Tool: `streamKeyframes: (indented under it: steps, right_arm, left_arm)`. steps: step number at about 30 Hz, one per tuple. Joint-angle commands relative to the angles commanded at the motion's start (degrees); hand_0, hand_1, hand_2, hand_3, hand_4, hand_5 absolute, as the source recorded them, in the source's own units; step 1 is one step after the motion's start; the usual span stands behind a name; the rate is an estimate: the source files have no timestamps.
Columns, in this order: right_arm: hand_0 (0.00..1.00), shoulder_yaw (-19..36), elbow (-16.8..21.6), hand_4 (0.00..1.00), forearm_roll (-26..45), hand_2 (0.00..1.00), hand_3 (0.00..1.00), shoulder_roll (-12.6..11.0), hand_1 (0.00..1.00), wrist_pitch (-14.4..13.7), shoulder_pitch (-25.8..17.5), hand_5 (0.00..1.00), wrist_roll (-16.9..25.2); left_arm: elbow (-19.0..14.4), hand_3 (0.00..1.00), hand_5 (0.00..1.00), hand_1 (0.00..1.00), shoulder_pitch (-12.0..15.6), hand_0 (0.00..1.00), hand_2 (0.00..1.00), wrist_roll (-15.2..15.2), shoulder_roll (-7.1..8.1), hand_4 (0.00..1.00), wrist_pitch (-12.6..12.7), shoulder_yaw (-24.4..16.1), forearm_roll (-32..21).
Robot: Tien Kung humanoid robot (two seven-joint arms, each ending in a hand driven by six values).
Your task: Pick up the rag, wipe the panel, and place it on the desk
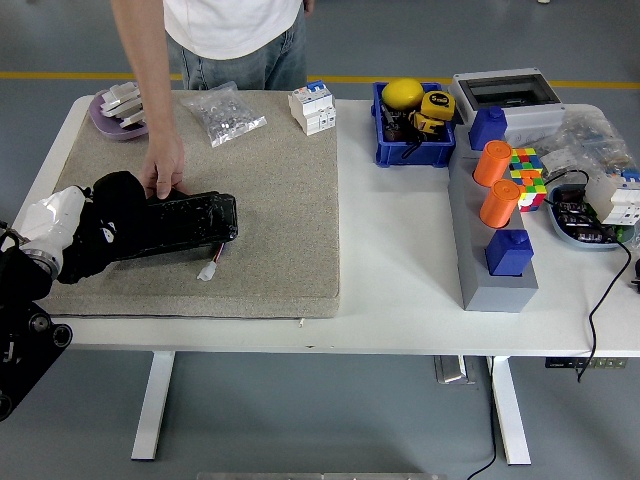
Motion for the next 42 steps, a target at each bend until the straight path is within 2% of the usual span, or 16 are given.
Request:
streamKeyframes:
  steps: [7, 27, 35, 42]
  right_arm:
    - [0.893, 0.00, 0.01, 0.998, -0.01, 0.755, 0.774, 0.03, 0.725, 0.01, 0.14, 0.998, 0.01]
    - [0.893, -0.38, 0.12, 0.998, -0.06, 0.755, 0.774, -0.04, 0.720, 0.05, 0.59, 0.998, 0.04]
    - [0.893, -0.19, 0.26, 0.998, -0.22, 0.755, 0.775, 0.02, 0.720, 0.06, 0.72, 0.998, 0.08]
    - [0.893, -0.44, 0.28, 0.998, -0.09, 0.755, 0.774, 0.01, 0.716, 0.09, 0.80, 0.998, 0.06]
  left_arm:
    - [0.58, 0.552, 0.002, 0.195, -2.86, 0.232, 0.567, 0.04, -1.82, 0.506, 0.11, 3.49, -1.04]
    - [1.89, 0.552, 0.002, 0.194, -9.49, 0.234, 0.566, 0.72, -8.79, 0.511, 0.08, 11.83, -3.28]
    - [1.85, 0.554, 0.002, 0.193, -10.38, 0.234, 0.567, 0.98, -10.19, 0.512, 0.27, 14.37, -3.43]
    - [1.84, 0.555, 0.002, 0.193, -11.17, 0.234, 0.568, 1.08, -10.84, 0.514, 0.45, 14.39, -3.26]
